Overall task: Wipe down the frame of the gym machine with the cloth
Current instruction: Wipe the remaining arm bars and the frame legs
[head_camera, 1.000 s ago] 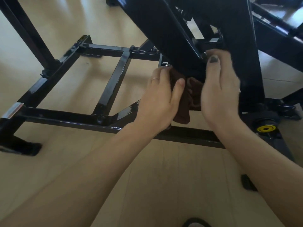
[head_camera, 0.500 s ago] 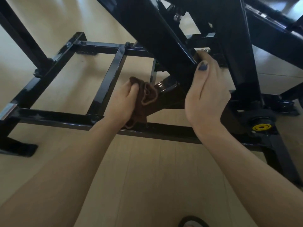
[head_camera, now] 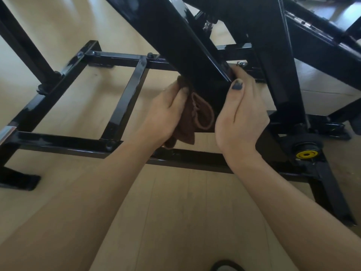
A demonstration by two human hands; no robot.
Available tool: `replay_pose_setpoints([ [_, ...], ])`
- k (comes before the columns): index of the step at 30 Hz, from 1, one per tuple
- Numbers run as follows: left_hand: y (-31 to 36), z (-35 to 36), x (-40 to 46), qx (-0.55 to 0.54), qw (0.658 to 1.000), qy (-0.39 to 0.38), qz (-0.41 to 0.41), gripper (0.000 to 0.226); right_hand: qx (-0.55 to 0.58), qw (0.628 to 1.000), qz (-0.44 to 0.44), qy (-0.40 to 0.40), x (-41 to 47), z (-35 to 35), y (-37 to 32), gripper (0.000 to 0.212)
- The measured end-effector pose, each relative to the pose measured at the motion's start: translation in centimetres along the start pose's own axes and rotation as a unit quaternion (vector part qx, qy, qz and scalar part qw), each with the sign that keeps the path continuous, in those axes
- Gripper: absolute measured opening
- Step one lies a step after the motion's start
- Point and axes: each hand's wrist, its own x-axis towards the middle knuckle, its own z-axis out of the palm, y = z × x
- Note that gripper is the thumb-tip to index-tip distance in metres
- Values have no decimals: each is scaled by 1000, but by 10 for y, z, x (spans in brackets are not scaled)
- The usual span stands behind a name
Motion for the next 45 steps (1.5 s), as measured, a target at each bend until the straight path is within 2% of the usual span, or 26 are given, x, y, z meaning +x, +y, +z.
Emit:
replay_pose_setpoints([
  [2,-17,-10,-6,-12,999,3,-35,25,6,1000,9,-12,-1,-2,-1,45],
  [5,-48,-28,-21,-20,994,28,-104,29,12,999,29,-32,0,-4,-3,48],
  [7,-58,-34,-23,-7,990,29,-141,32,12,996,50,-74,0,-7,-5,54],
  [9,-55,-36,-19,16,988,15,-150,31,25,993,30,-110,-5,-17,-11,54],
  [12,-39,-27,-11,53,993,5,-105,28,89,983,-119,-109,-23,-36,-29,45],
  [14,-27,-16,-12,16,1000,-3,-27,26,115,966,-209,-103,-33,-34,-39,39],
  [15,-26,-11,-15,8,1000,-2,20,23,110,960,-232,-111,-36,-27,-41,36],
  [17,-26,-6,-21,34,996,15,76,19,71,949,-250,-180,-36,-10,-38,40],
  [20,-42,-14,-23,23,996,38,79,21,-110,907,-284,-290,-29,6,-27,47],
  [23,-68,-26,-21,-10,999,33,-17,28,-266,828,-317,-379,-22,6,-27,57],
  [26,-101,-43,-26,-8,995,64,-80,30,-323,792,-320,-407,-18,3,-35,63],
  [29,-122,-53,-29,-26,987,80,-139,34,-380,741,-335,-441,-12,5,-43,64],
  [31,-125,-57,-27,-20,985,76,-153,32,-394,722,-345,-452,-5,11,-54,60],
  [34,-119,-51,-19,31,990,72,-121,27,-407,707,-359,-454,0,28,-67,43],
  [36,-107,-41,-16,71,992,69,-74,27,-406,710,-339,-465,-4,39,-71,29],
  [37,-102,-37,-15,77,994,66,-50,27,-406,714,-327,-467,-4,41,-72,36],
  [40,-102,-33,-16,55,997,52,2,25,-376,739,-338,-445,-2,43,-67,87],
  [41,-106,-36,-17,51,998,48,4,25,-380,742,-336,-439,-3,43,-66,90],
  [45,-138,-54,-13,92,994,42,-41,35,-411,756,-287,-421,-9,53,-60,70],
])
